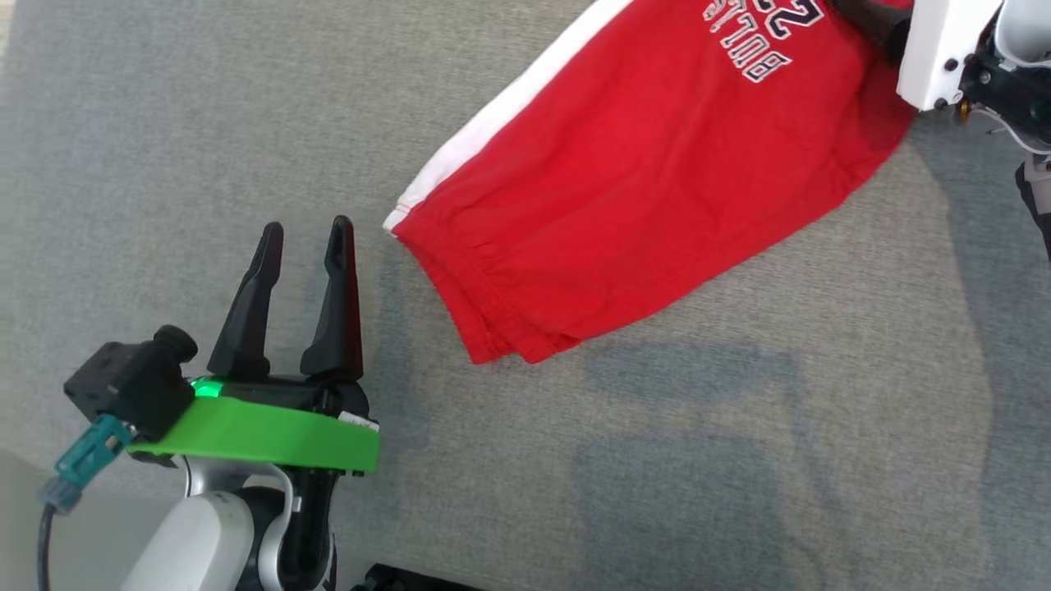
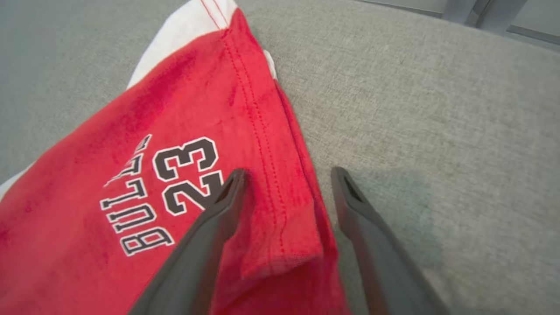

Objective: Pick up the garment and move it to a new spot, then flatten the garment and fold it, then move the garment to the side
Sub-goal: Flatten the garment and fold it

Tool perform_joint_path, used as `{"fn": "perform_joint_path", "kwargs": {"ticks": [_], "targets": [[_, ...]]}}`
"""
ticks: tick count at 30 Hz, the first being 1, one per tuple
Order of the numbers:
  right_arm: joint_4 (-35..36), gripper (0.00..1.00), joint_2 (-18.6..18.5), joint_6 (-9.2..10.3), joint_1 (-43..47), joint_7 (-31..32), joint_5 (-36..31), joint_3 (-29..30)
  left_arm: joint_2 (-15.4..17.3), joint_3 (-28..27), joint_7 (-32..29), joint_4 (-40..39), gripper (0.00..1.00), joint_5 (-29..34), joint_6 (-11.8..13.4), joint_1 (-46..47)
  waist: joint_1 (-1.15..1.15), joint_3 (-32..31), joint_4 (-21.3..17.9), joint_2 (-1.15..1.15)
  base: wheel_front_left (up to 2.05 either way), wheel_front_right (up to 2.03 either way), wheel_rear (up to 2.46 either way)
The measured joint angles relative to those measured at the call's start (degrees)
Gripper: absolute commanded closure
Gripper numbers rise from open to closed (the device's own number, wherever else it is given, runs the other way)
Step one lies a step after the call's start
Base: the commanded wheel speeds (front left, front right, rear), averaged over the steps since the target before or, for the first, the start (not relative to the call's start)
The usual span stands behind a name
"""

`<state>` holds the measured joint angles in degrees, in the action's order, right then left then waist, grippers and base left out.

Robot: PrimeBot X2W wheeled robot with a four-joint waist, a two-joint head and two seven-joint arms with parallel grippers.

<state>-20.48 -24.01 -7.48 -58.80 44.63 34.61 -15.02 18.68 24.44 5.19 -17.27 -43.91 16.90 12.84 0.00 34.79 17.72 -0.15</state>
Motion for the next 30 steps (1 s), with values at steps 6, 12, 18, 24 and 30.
{"fn": "perform_joint_path", "kwargs": {"ticks": [6, 12, 18, 24, 30], "targets": [[0.2, 0.0, 0.2, 0.0, 0.1, 6.6, 0.5, -1.1, 0.4, 1.4, 3.3, 2.5, 0.0, 2.0, -2.3, -0.2, 0.0, -0.1, 2.2, 0.0, 0.0, 0.0, 0.0], [0.3, 1.0, 2.0, 0.0, 1.9, 10.0, 2.7, -2.1, 1.3, 1.6, 5.9, 6.3, 0.0, 2.5, -4.8, -1.7, 0.0, -1.9, 2.1, 0.0, 0.0, 0.0, 0.0], [-2.3, 1.0, 5.9, 0.0, 6.9, 4.8, 6.5, 5.5, 4.5, 1.2, 8.0, 8.8, 0.0, 4.4, -7.9, -3.4, 0.0, -4.8, -0.5, 0.0, 0.0, 0.0, 0.0], [-2.6, 1.0, 8.5, 0.0, 15.7, 0.1, 10.4, 10.2, 8.3, -1.1, 9.5, 9.2, 0.0, 8.8, -8.6, -8.5, 0.0, -8.7, -6.6, 0.0, 0.0, 0.0, 0.0], [-0.9, 1.0, 8.3, 0.0, 25.9, -5.3, 15.2, 13.3, 6.7, -3.4, 9.6, 9.7, 0.0, 9.7, -10.5, -12.6, 0.0, -13.0, -11.6, 0.0, 0.0, 0.0, 0.0]]}}
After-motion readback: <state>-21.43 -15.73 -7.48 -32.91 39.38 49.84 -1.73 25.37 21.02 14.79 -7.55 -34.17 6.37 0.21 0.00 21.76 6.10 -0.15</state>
